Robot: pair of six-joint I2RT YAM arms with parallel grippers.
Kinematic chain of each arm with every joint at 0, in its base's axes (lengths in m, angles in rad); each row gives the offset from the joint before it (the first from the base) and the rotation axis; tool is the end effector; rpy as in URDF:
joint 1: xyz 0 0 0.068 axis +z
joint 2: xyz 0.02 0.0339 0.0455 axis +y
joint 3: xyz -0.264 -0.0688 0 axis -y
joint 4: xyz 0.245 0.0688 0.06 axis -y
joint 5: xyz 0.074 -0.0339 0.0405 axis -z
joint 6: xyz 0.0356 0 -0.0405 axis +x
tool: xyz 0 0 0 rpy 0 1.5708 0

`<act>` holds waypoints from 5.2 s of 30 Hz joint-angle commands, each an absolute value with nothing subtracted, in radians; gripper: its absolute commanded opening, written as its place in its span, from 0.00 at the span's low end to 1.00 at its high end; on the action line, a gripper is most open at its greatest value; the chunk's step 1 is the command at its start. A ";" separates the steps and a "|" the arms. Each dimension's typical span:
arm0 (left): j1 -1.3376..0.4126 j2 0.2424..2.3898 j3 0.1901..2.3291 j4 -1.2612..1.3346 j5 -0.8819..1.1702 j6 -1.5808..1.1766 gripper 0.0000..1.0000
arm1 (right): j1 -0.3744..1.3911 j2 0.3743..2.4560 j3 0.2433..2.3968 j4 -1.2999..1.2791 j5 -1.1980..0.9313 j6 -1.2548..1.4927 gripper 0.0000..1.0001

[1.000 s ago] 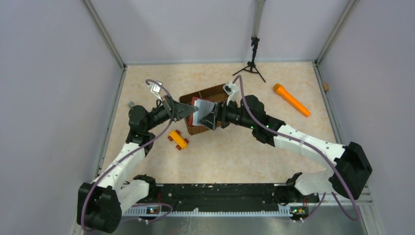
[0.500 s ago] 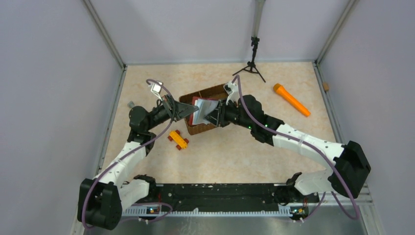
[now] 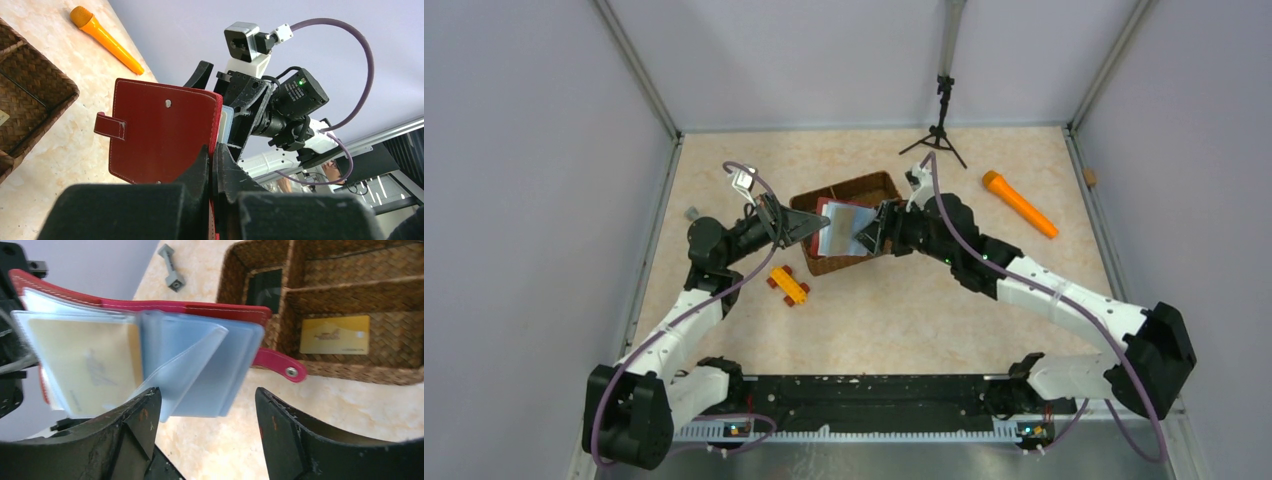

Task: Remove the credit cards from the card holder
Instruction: Remove the credit card from the card holder.

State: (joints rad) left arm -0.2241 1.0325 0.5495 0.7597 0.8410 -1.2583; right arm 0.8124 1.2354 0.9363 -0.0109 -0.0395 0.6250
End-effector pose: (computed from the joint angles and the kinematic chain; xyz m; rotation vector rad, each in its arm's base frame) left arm 0.2120 -0.0755 0.3062 0.0284 1.6396 -1.7265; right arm 0.1979 0.2110 0.3145 -0.2172 2.0007 0.9967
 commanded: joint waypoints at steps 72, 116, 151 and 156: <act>-0.260 1.055 0.509 0.988 0.871 -1.358 0.33 | 0.794 1.368 1.061 0.314 -0.440 0.848 0.27; -0.304 0.978 0.470 0.728 0.740 -1.223 0.00 | 0.828 1.255 0.998 0.009 -0.123 0.723 0.48; -0.298 0.926 0.425 0.697 0.704 -1.190 0.00 | 0.764 1.096 0.950 -0.096 -0.022 0.706 0.53; -0.290 0.888 0.415 0.655 0.682 -1.197 0.00 | 0.759 1.078 0.956 -0.106 -0.046 0.678 0.54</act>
